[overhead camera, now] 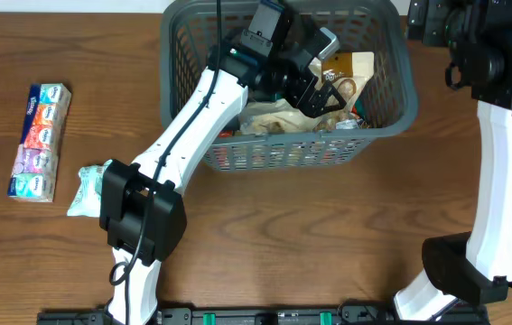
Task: Pack container
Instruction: 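Lower the paper bag into the basket and open the left gripper, then withdraw the left gripper left toward the mint-green snack pack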
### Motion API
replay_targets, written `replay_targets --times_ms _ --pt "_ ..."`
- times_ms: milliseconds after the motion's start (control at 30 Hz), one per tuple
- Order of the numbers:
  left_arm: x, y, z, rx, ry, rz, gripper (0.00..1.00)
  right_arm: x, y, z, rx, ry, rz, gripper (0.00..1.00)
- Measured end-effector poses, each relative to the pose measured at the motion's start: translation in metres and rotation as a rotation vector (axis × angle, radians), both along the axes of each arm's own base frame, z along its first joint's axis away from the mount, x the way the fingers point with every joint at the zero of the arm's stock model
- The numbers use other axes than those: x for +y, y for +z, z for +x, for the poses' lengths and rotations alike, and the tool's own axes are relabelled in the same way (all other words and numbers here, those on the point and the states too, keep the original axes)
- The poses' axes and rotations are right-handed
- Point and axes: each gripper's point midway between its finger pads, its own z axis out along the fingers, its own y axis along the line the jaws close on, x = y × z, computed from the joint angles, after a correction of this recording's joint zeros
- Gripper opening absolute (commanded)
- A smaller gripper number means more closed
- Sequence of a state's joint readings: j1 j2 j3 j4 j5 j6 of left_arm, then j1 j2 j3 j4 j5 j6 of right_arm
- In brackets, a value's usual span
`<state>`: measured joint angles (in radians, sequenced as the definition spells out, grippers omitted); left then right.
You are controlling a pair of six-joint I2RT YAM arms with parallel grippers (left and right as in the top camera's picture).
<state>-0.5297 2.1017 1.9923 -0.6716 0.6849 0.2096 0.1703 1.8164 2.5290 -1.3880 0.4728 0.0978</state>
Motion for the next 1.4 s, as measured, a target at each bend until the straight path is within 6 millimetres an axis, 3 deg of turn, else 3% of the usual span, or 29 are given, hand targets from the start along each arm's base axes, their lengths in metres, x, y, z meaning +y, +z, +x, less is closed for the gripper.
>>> replay_targets --times_ms 133,233,300,433,567,700,800,900,1033,1267,1400 --pt "0.009 0.011 0.009 -0.007 0.04 -0.013 0.99 0.0 0.0 0.0 0.0 0.0 0.0 0.99" --pt "0.025 0.04 0.024 -0.049 0.105 -0.039 0.99 0.0 0.0 0.0 0.0 0.0 0.0 0.99" --pt "0.046 0.072 0.035 -0.102 0.178 -0.055 0.99 0.0 0.0 0.0 0.0 0.0 0.0 0.99" --pt "0.109 0.155 0.046 -0.27 0.379 -0.07 0.99 0.0 0.0 0.0 0.0 0.0 0.0 0.99" --pt "0.191 0.228 0.034 -0.426 0.633 -0.033 0.99 0.0 0.0 0.0 0.0 0.0 0.0 0.99" --pt "0.268 0.256 0.007 -0.471 0.896 0.065 0.99 0.0 0.0 0.0 0.0 0.0 0.0 0.99" --pt "0.322 0.247 -0.014 -0.42 1.088 0.188 0.98 0.0 0.0 0.0 0.0 0.0 0.0 0.99" --pt "0.37 0.22 -0.034 -0.304 1.252 0.326 0.99 0.0 0.0 0.0 0.0 0.0 0.0 0.99" --pt "0.408 0.177 -0.062 -0.107 1.358 0.496 0.99 0.0 0.0 0.0 0.0 0.0 0.0 0.99" --pt "0.441 0.117 -0.101 0.203 1.42 0.712 0.99 0.0 0.0 0.0 0.0 0.0 0.0 0.99" --pt "0.445 0.094 -0.104 0.294 1.425 0.766 0.99 0.0 0.0 0.0 0.0 0.0 0.0 0.99"
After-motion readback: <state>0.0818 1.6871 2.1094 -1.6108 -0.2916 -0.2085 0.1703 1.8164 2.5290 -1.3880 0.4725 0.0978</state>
